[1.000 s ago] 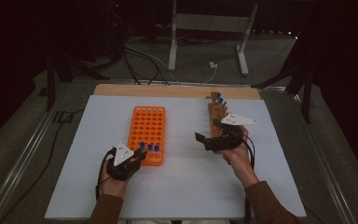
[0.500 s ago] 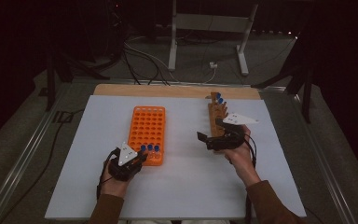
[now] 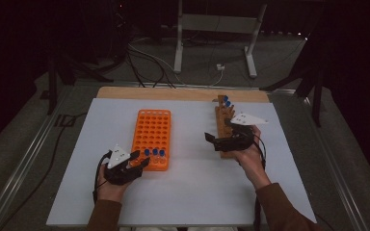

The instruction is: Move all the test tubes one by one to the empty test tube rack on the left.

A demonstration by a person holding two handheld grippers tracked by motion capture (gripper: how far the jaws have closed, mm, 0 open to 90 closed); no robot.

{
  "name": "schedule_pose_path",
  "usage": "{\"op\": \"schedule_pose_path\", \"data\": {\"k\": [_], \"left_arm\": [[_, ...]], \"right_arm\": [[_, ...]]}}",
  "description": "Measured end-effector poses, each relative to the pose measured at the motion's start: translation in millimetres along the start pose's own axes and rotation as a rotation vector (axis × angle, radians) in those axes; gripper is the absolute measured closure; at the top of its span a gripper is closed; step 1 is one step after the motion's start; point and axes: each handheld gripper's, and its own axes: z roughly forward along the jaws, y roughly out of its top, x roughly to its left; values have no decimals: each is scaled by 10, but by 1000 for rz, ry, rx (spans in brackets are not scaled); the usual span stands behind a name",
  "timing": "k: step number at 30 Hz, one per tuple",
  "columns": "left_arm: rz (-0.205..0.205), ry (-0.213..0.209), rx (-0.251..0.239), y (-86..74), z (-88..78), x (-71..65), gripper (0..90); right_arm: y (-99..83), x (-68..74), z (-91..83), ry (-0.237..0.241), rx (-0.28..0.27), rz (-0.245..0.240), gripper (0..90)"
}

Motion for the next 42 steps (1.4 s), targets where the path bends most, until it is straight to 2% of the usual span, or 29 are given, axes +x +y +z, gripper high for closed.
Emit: {"op": "schedule_pose_path", "data": {"k": [4, 10, 11, 16, 25, 31, 34, 38, 42], "left_arm": [[-32, -8, -52, 32, -75, 52, 373], [-57, 45, -83, 53, -127, 94, 170], [-63, 50, -91, 55, -133, 99, 164], [-76, 75, -85, 72, -143, 106, 14], [-94, 78, -87, 40, -152, 139, 7], [-99, 76, -81, 20, -133, 137, 7], [-102, 77, -81, 14, -132, 139, 7], [-110, 82, -87, 9, -137, 152, 7], [-112, 87, -88, 6, -137, 152, 7]], "right_arm": [[65, -30, -18, -16, -1, -11, 22], [177, -140, -32, -53, -7, -9, 22], [195, -163, -30, -60, -6, -10, 25], [278, -289, -36, -96, -17, -2, 28], [358, -516, 24, -145, -28, 30, 28], [362, -719, 110, -181, -27, 82, 30], [347, -824, 164, -191, -33, 125, 43], [315, -921, 250, -218, -19, 156, 74], [257, -1002, 349, -221, 5, 189, 116]]}}
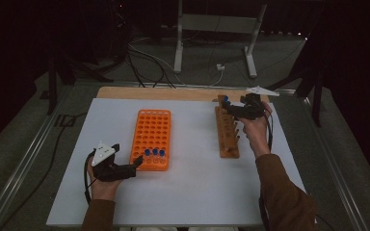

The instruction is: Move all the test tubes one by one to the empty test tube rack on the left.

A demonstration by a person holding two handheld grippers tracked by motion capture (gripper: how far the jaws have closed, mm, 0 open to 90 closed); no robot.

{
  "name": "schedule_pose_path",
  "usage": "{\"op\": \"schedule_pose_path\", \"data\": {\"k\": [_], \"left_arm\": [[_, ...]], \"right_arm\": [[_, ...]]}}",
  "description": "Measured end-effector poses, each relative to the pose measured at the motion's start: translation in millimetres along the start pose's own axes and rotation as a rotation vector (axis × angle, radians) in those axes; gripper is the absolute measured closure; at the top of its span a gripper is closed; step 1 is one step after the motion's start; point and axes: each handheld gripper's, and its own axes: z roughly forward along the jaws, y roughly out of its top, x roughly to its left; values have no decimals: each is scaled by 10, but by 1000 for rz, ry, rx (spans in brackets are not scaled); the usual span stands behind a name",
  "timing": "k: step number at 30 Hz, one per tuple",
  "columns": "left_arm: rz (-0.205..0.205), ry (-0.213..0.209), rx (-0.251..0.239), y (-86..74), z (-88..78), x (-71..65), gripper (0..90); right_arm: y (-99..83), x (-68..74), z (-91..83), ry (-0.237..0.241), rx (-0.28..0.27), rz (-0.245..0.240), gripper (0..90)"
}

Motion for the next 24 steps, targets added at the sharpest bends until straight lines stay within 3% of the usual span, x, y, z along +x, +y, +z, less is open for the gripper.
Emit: {"op": "schedule_pose_path", "data": {"k": [5, 7, 10, 15, 18, 21, 24], "left_arm": [[-2, 0, -3, -1, -1, -3, 7], [-4, 0, -4, -2, -1, 0, 7], [-9, -2, -8, -1, -9, 16, 7], [-17, 1, -15, -1, -24, 24, 7], [-19, 4, -16, 0, -28, 35, 7], [-23, 6, -16, -1, -33, 45, 7], [-22, 6, -16, -1, -33, 45, 7]], "right_arm": [[-59, -42, 138, -27, 37, 13, 202], [-79, -40, 171, -41, 43, -14, 378], [-105, -19, 224, -58, 58, -64, 526], [-134, -20, 329, -57, 74, -58, 631], [-150, 11, 386, -80, 98, -88, 673], [-158, 12, 414, -87, 109, -88, 743], [-166, -1, 422, -99, 117, -78, 755]]}}
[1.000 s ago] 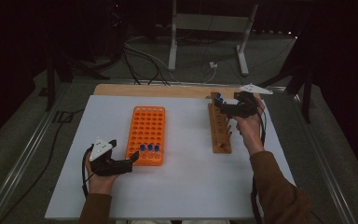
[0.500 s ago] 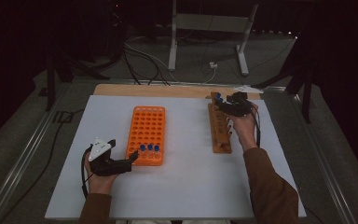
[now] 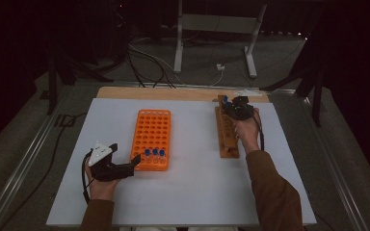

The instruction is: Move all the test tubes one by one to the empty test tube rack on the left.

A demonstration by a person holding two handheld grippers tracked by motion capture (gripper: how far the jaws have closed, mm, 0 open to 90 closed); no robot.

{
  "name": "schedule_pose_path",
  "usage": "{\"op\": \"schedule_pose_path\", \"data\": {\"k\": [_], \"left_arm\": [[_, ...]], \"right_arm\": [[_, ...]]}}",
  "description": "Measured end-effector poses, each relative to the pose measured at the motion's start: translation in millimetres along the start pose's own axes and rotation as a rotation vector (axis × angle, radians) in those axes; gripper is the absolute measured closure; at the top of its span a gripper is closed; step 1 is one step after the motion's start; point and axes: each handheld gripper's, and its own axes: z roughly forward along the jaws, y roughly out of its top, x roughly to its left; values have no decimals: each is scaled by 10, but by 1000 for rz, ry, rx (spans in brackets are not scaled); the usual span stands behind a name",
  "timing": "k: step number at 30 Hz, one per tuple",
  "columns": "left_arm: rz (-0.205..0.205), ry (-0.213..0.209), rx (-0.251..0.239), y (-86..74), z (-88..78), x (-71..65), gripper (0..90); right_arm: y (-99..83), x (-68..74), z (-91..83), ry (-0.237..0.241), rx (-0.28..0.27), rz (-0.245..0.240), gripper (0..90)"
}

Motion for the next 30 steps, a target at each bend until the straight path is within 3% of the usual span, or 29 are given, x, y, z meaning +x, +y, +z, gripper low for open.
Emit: {"op": "schedule_pose_path", "data": {"k": [10, 30], "left_arm": [[-1, -1, -3, 5, -3, -6, 7], [-1, -3, -8, 41, -15, 5, 7]], "right_arm": [[11, 5, -9, -6, 12, 6, 764], [273, 23, -415, -4, -93, -18, 766]]}}
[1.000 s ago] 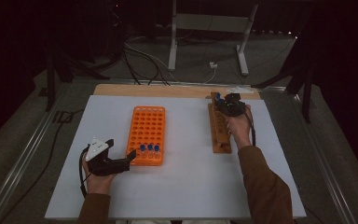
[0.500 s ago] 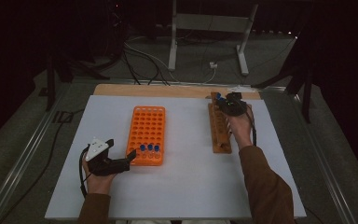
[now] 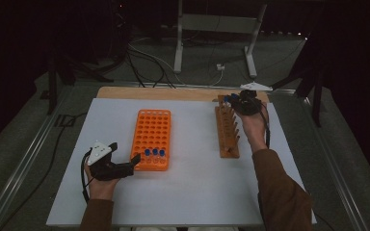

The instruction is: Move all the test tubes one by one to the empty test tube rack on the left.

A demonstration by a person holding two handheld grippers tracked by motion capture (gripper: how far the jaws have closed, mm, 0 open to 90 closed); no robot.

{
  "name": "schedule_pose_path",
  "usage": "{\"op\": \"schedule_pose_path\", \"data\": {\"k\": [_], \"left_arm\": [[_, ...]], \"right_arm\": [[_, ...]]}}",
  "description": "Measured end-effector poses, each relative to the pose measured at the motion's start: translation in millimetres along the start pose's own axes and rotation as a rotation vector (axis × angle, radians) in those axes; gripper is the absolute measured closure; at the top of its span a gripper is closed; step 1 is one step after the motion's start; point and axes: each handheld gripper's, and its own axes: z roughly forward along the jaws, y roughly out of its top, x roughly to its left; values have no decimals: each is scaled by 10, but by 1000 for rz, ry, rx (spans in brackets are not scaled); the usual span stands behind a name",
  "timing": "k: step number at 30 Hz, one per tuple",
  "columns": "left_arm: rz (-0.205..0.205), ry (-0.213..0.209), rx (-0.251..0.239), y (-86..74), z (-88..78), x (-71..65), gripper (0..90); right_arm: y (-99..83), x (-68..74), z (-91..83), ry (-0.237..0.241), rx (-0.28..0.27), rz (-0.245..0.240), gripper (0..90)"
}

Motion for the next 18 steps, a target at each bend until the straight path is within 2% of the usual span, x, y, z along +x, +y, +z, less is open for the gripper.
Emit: {"op": "schedule_pose_path", "data": {"k": [4, 12, 18], "left_arm": [[0, 6, -5, 9, -11, 11, 7], [27, 13, -14, 58, -13, -35, 7], [45, 18, -35, 130, -32, -86, 10]], "right_arm": [[41, 7, -74, 12, -16, -2, 766], [69, 26, -179, 40, -31, -24, 766], [89, 76, -225, 65, -23, -52, 766]]}}
